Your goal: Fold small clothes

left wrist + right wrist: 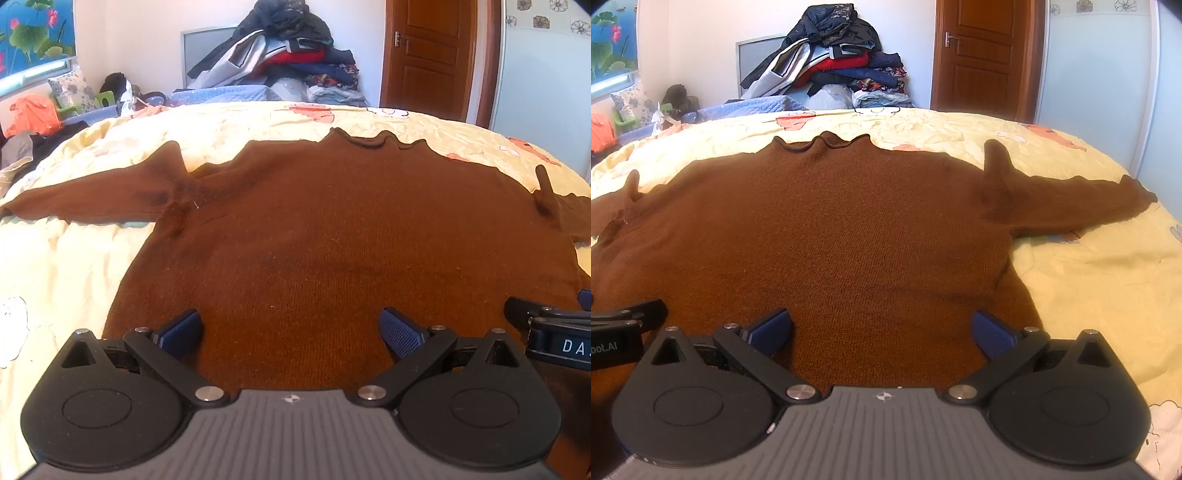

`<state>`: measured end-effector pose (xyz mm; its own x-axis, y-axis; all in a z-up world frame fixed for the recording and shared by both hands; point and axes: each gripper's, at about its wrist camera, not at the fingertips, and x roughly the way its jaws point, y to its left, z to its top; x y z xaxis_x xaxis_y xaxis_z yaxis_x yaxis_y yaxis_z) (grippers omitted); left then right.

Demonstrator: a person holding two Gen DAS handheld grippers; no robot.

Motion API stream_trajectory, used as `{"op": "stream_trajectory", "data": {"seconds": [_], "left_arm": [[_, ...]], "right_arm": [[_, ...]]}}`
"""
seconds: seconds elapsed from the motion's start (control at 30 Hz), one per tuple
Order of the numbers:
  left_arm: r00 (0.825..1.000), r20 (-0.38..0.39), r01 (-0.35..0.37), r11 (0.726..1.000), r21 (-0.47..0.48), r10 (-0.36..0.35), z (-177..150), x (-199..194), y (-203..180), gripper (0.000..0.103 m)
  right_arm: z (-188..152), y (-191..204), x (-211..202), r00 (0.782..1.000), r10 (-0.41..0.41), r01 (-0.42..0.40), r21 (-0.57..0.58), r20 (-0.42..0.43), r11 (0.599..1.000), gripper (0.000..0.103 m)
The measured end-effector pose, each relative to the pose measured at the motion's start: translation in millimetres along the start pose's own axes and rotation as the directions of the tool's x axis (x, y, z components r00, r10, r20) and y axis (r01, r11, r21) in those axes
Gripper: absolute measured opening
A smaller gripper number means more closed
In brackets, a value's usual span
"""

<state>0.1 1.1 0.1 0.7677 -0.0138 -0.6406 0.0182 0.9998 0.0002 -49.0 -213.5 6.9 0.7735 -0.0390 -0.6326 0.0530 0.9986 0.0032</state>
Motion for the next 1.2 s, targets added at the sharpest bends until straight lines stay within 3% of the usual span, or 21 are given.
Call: {"op": "stream_trajectory", "data": {"seconds": [1.2], "left_arm": [[1.000, -0.007, -0.016, 1.000, -0.011, 0.016, 0.1, -0.5, 0.0, 0.103]], "right_arm": [[-1.2, 0.9, -1.7, 1.000, 0.008, -0.008, 0.007, 0.002, 1.000, 0.103]]}}
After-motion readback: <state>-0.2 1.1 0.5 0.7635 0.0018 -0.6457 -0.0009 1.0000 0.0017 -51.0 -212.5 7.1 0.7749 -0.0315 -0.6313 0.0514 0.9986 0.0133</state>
